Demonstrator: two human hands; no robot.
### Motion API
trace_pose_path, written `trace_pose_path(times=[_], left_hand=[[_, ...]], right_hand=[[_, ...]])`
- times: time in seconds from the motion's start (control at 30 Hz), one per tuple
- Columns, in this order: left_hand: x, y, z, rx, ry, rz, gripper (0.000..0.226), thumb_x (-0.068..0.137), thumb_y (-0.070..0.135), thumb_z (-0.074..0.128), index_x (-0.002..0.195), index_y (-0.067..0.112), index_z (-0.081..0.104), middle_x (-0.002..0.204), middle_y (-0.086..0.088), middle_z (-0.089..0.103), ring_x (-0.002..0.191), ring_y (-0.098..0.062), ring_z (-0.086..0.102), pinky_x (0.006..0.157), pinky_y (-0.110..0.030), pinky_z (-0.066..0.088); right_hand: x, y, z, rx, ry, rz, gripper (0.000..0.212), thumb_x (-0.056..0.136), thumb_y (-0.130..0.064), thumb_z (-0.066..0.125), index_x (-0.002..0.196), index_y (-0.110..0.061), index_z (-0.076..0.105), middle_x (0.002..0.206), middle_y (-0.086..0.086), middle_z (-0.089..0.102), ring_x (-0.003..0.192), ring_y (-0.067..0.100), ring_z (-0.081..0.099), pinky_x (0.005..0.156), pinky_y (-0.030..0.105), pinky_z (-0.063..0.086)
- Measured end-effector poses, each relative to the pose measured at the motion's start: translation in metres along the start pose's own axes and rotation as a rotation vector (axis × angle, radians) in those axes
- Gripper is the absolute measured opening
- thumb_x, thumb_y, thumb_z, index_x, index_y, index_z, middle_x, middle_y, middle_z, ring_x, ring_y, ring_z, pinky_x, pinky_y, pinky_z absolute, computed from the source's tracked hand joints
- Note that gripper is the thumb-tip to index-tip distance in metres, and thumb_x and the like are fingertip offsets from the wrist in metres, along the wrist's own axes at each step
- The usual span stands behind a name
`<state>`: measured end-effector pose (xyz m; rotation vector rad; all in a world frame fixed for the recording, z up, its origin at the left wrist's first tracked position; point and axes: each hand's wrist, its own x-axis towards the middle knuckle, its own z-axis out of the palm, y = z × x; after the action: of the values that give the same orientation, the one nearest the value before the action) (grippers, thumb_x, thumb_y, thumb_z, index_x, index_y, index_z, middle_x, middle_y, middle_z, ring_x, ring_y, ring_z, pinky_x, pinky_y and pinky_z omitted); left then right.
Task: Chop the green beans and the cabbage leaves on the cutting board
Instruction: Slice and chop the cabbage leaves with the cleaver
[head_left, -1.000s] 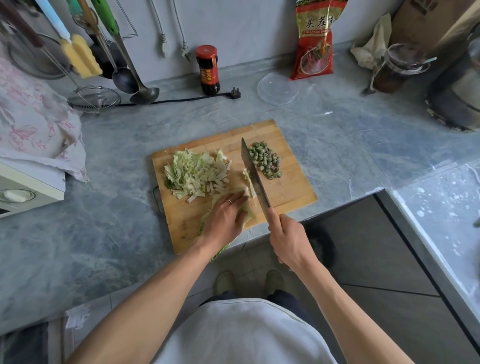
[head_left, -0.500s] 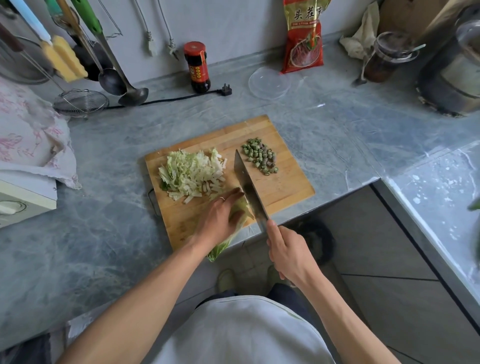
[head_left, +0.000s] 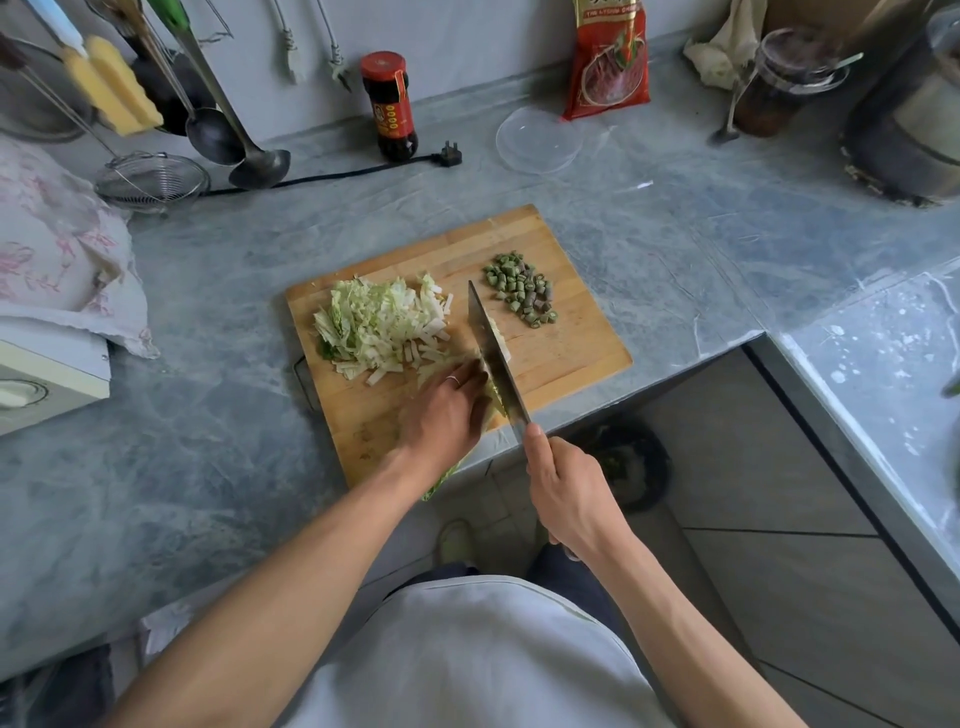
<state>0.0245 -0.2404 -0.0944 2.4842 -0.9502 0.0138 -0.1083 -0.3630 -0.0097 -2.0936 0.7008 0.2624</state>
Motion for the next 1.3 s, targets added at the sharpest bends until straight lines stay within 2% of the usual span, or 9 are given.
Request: trace_pose_path(times=[0.33,0.53,0.67,0.73,0.8,1.0,1.13,1.2,1.3], left_hand=[[0.003,0.004,0.0,-0.109,0.019,0.038,0.029,0.095,0.009,0.052,0.117,0.003,0.07,0.12,-0.014,0.069,0.119,-0.028,0.06,0.104,-0.04,0.048],[0.001,0.004,-0.002,-0.201,0.029,0.012,0.027,0.095,0.006,0.056,0.119,0.007,0.069,0.122,-0.011,0.069,0.117,-0.027,0.06,0.098,-0.037,0.051],[0.0,0.005,-0.002,-0.209,0.023,0.004,0.028,0.094,0.005,0.058,0.119,0.007,0.069,0.121,-0.011,0.069,0.117,-0.026,0.059,0.098,-0.037,0.05],[-0.001,0.004,0.0,-0.226,0.0,-0.047,0.029,0.093,0.007,0.058,0.12,0.008,0.069,0.124,-0.009,0.068,0.114,-0.027,0.061,0.095,-0.037,0.052],[-0.002,0.004,0.001,-0.225,-0.015,-0.098,0.031,0.092,0.009,0.059,0.122,0.01,0.067,0.125,-0.005,0.067,0.11,-0.027,0.063,0.09,-0.036,0.053],[-0.005,0.002,-0.003,-0.203,-0.033,-0.158,0.036,0.091,0.018,0.065,0.124,0.007,0.056,0.107,-0.014,0.071,0.095,-0.033,0.069,0.075,-0.042,0.058],[-0.004,-0.011,0.006,-0.104,-0.07,-0.114,0.057,0.101,0.049,0.03,0.129,0.008,0.059,0.128,-0.01,0.065,0.122,-0.024,0.059,0.101,-0.04,0.05],[-0.006,-0.009,0.007,-0.096,-0.057,-0.07,0.056,0.101,0.045,0.032,0.125,0.005,0.063,0.134,-0.011,0.062,0.129,-0.022,0.054,0.11,-0.036,0.043],[-0.006,-0.005,0.004,-0.147,-0.04,-0.07,0.049,0.1,0.04,0.04,0.119,0.002,0.065,0.13,-0.014,0.064,0.126,-0.026,0.056,0.108,-0.039,0.044]], right_hand=[[0.004,-0.005,0.003,-0.008,-0.038,0.018,0.069,0.104,-0.056,0.024,0.074,0.002,0.049,0.056,0.009,0.046,0.06,0.036,0.057,0.066,0.051,0.055],[0.005,-0.011,0.015,-0.011,-0.011,-0.057,0.053,0.108,-0.04,0.023,0.079,-0.002,0.045,0.072,0.022,0.055,0.069,0.046,0.054,0.069,0.056,0.05],[0.017,-0.011,0.015,-0.028,0.003,0.005,0.066,0.104,-0.054,0.022,0.08,-0.004,0.057,0.075,0.017,0.063,0.07,0.035,0.063,0.071,0.049,0.055],[0.026,-0.013,0.009,-0.028,-0.012,0.039,0.07,0.102,-0.059,0.019,0.085,-0.007,0.062,0.073,0.014,0.065,0.06,0.028,0.066,0.059,0.04,0.059],[0.031,-0.015,0.006,-0.012,-0.036,0.05,0.071,0.102,-0.06,0.018,0.09,-0.006,0.062,0.068,0.011,0.063,0.05,0.024,0.064,0.048,0.031,0.057],[0.022,-0.019,-0.003,0.026,-0.038,0.02,0.07,0.103,-0.058,0.021,0.079,-0.001,0.056,0.059,0.009,0.056,0.039,0.018,0.054,0.042,0.027,0.05],[0.007,-0.013,-0.01,0.001,-0.05,-0.01,0.063,0.102,-0.059,0.023,0.071,-0.011,0.05,0.063,0.009,0.056,0.048,0.025,0.057,0.05,0.035,0.053],[0.001,-0.009,-0.009,-0.029,-0.053,-0.032,0.06,0.103,-0.057,0.024,0.071,-0.013,0.05,0.066,0.011,0.057,0.058,0.03,0.059,0.065,0.046,0.057],[-0.003,-0.007,-0.006,-0.024,-0.038,-0.027,0.066,0.103,-0.057,0.025,0.075,-0.004,0.054,0.068,0.012,0.06,0.061,0.027,0.058,0.069,0.045,0.054]])
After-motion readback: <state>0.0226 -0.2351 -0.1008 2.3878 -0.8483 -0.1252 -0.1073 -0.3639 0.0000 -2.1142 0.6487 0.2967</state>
